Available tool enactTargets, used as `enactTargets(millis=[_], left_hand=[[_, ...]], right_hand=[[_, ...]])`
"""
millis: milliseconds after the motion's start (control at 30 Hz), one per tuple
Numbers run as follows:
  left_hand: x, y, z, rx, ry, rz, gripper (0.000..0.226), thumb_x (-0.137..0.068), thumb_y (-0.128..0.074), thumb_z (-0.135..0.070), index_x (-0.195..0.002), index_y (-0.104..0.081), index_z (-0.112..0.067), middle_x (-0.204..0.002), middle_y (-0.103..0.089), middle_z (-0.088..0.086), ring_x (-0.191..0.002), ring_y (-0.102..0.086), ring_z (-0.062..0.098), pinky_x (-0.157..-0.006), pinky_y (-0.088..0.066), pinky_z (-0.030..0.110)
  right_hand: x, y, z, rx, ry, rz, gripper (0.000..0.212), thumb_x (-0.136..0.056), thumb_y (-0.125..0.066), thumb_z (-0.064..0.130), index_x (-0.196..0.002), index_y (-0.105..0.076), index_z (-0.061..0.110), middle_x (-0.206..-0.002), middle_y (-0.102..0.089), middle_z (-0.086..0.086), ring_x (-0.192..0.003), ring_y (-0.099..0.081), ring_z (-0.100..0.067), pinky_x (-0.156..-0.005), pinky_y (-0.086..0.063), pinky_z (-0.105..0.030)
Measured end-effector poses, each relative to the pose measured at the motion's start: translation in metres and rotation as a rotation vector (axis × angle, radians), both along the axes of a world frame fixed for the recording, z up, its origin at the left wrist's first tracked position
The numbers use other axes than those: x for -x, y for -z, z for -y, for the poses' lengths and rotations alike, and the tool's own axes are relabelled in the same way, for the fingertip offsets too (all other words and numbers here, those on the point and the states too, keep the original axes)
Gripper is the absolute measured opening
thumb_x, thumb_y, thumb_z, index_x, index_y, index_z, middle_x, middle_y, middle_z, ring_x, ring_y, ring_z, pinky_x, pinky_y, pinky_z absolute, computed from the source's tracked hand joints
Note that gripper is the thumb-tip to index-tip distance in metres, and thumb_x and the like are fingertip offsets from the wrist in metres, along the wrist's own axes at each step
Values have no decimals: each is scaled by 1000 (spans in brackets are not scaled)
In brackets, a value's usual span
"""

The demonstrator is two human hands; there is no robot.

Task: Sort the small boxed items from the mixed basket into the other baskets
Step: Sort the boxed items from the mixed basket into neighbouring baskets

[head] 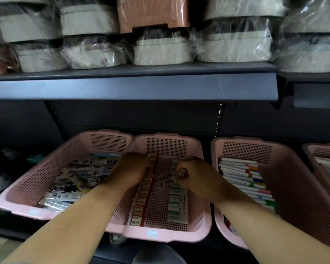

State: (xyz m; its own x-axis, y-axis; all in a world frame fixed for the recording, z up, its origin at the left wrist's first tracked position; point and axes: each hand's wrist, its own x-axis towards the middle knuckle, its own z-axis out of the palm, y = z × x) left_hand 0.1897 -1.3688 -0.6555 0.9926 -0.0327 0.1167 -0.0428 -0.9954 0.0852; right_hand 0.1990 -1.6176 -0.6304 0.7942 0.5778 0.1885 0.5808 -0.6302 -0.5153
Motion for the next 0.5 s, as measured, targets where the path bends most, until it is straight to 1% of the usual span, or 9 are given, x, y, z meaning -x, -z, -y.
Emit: enactTargets(millis=[33, 100, 167, 267, 300, 333, 400, 433, 500], left_hand=[[2, -2, 1, 4, 12, 0, 17, -97, -63, -40, -102, -78, -37, -105, -73, -17, -100, -66, 5, -78, -38, 20], [5, -9, 3, 36, 52, -6, 14, -96, -63, -45, -94, -75, -38, -96, -70, -18, -95, -65, 4, -74, -38, 21], [9, -18, 9, 121, 70, 1, 10, -94, -68, -45, -88, -73, -40, -85, -66, -23, -87, -64, 0, -71, -40, 20], [10, -28, 28, 483, 50, -48, 5, -95, -72, -42, -92, -77, -42, -83, -72, -27, -81, -66, -8, -78, -51, 23], [11, -32, 38, 601, 47, -90, 5, -94, -73, -41, -91, -77, -42, -83, -74, -23, -78, -68, -6, -78, -53, 26], [13, -36, 46, 704, 49, -130, 4, -93, -74, -42, -91, -77, -40, -83, -76, -17, -78, -71, 1, -77, -55, 30], [16, -41, 60, 817, 45, -170, 17, -83, -76, -48, -91, -78, -33, -83, -77, -6, -80, -74, 18, -79, -58, 39], [18, -42, 64, 823, 38, -179, 20, -81, -77, -48, -92, -78, -31, -81, -77, -5, -80, -74, 20, -79, -58, 39], [19, -42, 69, 839, -16, -159, 12, -87, -77, -37, -94, -75, -27, -78, -75, -3, -77, -71, 17, -73, -54, 34]], right_hand=[[0, -1, 0, -4, -1, -16, 16, -86, -73, 33, -98, -69, 23, -95, -53, 15, -85, -55, -3, -73, -43, -16], [0, -2, 2, -26, 5, -62, 18, -85, -74, 28, -101, -70, 22, -94, -53, 16, -87, -56, -4, -69, -41, -10], [-1, -4, 4, -68, 21, -108, 24, -83, -74, 24, -106, -68, 24, -95, -56, 16, -90, -58, -5, -71, -43, -9], [-1, -6, 5, -155, 27, -150, 34, -81, -74, 23, -111, -60, 32, -101, -65, 12, -93, -63, -4, -80, -54, -24], [0, -8, 4, -171, 14, -146, 36, -81, -73, 22, -111, -57, 34, -102, -65, 13, -93, -63, -2, -79, -54, -25], [2, -9, 3, -179, -9, -126, 36, -82, -72, 21, -111, -55, 34, -101, -66, 14, -92, -63, 0, -79, -53, -23], [6, -11, -1, -169, -66, -67, 37, -84, -70, 18, -113, -55, 34, -102, -65, 16, -93, -62, 2, -78, -49, -19], [7, -11, -3, -154, -90, -40, 39, -84, -70, 17, -116, -55, 34, -105, -65, 16, -95, -61, 2, -80, -48, -17], [10, -13, -6, -162, -97, 9, 46, -84, -69, 14, -123, -55, 34, -112, -62, 17, -100, -59, 1, -84, -45, -15]])
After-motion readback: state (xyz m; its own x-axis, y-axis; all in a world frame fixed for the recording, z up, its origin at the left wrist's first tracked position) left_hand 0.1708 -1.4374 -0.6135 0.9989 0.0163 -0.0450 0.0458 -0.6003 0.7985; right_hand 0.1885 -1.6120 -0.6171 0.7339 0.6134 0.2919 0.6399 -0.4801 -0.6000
